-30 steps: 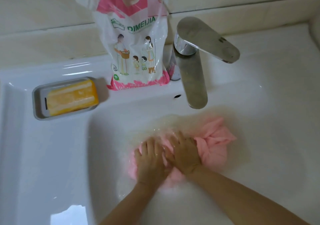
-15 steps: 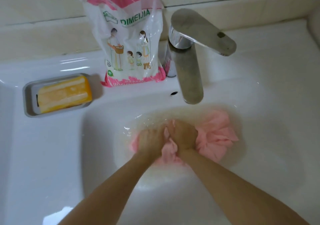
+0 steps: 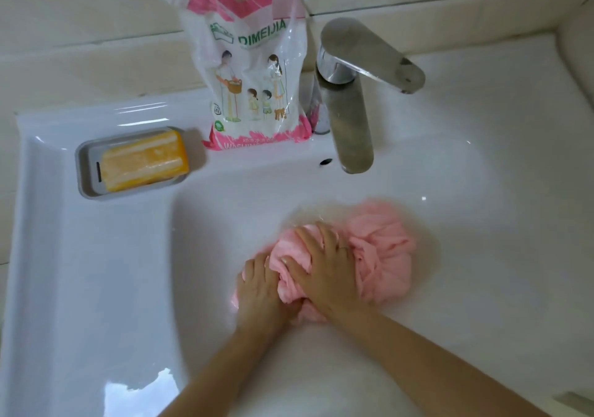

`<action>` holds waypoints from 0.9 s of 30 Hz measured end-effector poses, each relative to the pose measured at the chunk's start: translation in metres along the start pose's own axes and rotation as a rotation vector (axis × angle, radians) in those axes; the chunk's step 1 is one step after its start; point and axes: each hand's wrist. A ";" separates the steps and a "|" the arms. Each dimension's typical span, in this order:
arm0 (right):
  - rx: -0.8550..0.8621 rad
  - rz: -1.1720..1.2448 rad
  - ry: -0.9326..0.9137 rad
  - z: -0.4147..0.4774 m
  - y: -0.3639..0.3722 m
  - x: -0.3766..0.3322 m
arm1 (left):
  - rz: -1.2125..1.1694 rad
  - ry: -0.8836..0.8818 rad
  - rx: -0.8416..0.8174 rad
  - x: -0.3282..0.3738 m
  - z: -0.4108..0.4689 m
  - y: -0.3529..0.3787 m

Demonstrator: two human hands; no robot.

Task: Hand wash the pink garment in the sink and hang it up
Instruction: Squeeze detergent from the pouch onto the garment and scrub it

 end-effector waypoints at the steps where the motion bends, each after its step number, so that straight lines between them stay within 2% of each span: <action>1: 0.000 -0.001 0.028 0.005 0.003 -0.002 | -0.014 -0.025 0.008 0.000 0.001 0.001; 4: 0.114 0.107 0.072 0.011 0.009 -0.011 | -0.087 -0.174 -0.029 0.001 0.003 0.010; 7: 0.252 0.203 0.038 0.001 0.007 -0.031 | -0.046 -0.176 -0.100 0.002 0.009 0.015; 9: 0.291 0.201 -0.004 -0.004 0.006 -0.043 | -0.057 -0.229 -0.089 0.001 0.011 0.011; 10: 0.288 0.162 -0.018 -0.004 0.008 -0.046 | -0.097 -0.277 -0.067 0.000 0.011 0.010; 12: 0.270 0.090 -0.037 0.003 0.015 -0.039 | -0.082 -0.306 -0.168 0.003 0.012 0.009; 13: 0.271 0.074 -0.045 0.009 0.019 -0.032 | -0.084 -0.255 -0.137 0.002 0.016 0.009; 17: 0.224 0.066 0.044 0.034 0.025 -0.004 | -0.061 -0.216 -0.218 0.004 0.016 0.001; 19: 0.125 0.058 0.103 0.044 0.020 -0.001 | 0.017 -0.108 -0.122 -0.005 0.010 0.002; 21: 0.034 0.157 0.185 0.050 0.010 0.002 | 0.060 -0.060 -0.059 -0.013 0.008 0.000; 23: 0.078 0.356 0.279 0.046 0.001 0.006 | 0.062 -0.102 -0.058 -0.017 0.005 0.000; 25: 0.187 0.423 0.218 0.033 -0.010 0.003 | 0.057 -0.174 -0.117 -0.013 0.004 0.001; 27: 0.204 0.369 0.067 0.016 -0.013 -0.006 | 0.073 -0.182 -0.197 -0.009 0.006 0.002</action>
Point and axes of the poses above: each hand's wrist, its own z-axis towards the middle knuckle, its own y-axis out of the palm, x = y × z, and after that the axes turned 9 degrees about -y, right-handed
